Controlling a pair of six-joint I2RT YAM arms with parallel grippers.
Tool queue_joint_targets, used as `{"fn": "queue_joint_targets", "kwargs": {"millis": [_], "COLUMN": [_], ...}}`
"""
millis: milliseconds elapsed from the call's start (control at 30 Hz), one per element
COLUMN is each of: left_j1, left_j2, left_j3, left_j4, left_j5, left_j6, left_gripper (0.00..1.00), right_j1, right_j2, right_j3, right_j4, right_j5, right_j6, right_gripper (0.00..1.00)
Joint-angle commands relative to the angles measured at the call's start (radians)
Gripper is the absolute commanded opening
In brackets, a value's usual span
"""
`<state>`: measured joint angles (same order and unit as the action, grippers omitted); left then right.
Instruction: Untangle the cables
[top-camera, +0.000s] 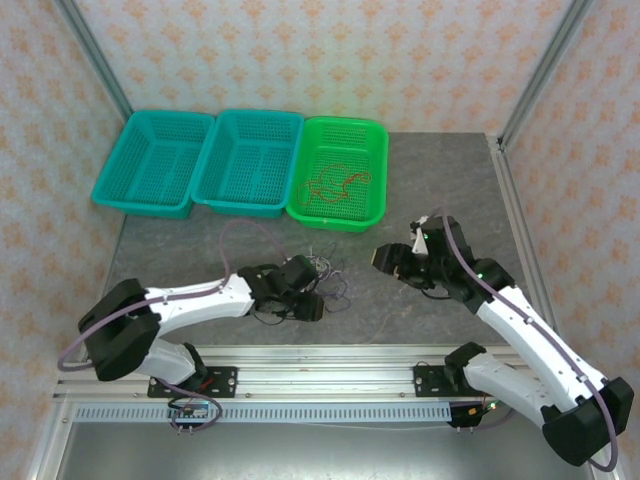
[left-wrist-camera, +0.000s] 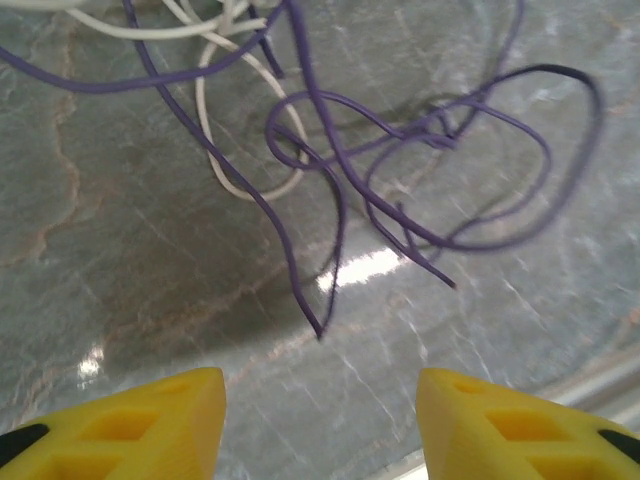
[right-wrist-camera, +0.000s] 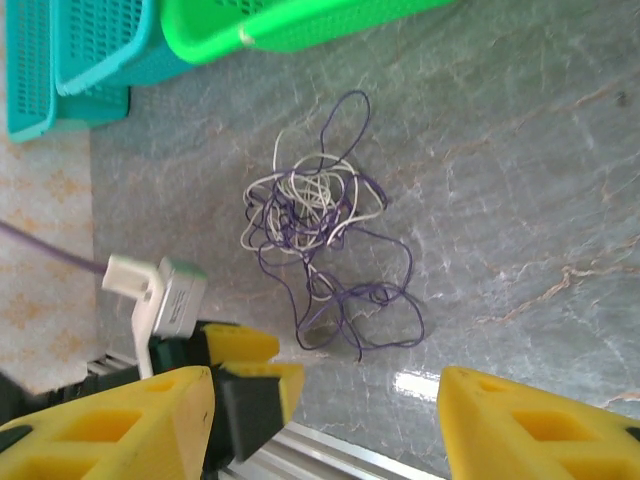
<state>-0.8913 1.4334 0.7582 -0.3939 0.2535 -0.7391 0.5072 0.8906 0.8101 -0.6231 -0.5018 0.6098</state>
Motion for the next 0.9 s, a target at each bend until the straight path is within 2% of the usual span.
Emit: {"fn": "queue_joint_targets", "kwargs": {"millis": [0, 133, 233, 367, 400, 467, 633, 767, 867], "left_j1": [-0.006, -0.006, -0.006, -0.006, -0.006, -0.006, -0.003, 0.011, 0.03], "left_j2": [0.043, 0.093, 0.115, 0.109, 0.093, 0.046, -0.127, -0.226, -0.275], "left_j3": [0.013, 0.021, 0.022, 0.009, 0.005, 0.003, 0.067, 0.169, 0.248], "left_j4": [0.1, 0.116, 0.102, 0.11, 0.107, 0.084, -0.062, -0.207, -0.289], "left_j5": [-0.048, -0.077, -0.13, -0.137, -0.141, -0.15, -0.178, -0.202, -0.196], "left_j6": [-0.023, -0.02, -0.029, -0.041, -0.044, -0.046, -0.002, 0.058, 0.093], "left_gripper": [0.5, 0.39, 0.26, 0.03, 0.0, 0.0, 0.0, 0.0, 0.0], "right_j1": [0.03, 0.034, 0.037, 0.037, 0.042, 0.068, 0.217, 0.315, 0.349], "right_j2": [0.008, 0.049, 0.086, 0.134, 0.145, 0.156, 0.13, 0.095, 0.108], "right_j3": [-0.015, -0.003, 0.024, 0.044, 0.049, 0.056, -0.01, -0.148, -0.244], "right_j4": [0.044, 0.073, 0.071, 0.082, 0.092, 0.113, 0.282, 0.599, 0.863], "right_j5": [0.025, 0.026, 0.024, 0.025, 0.018, 0.031, 0.192, 0.367, 0.337], "right_j6": [0.043, 0.044, 0.032, 0.016, -0.003, -0.061, -0.331, -0.552, -0.732], "right_gripper": [0.61, 0.61, 0.61, 0.61, 0.61, 0.61, 0.62, 0.6, 0.67]}}
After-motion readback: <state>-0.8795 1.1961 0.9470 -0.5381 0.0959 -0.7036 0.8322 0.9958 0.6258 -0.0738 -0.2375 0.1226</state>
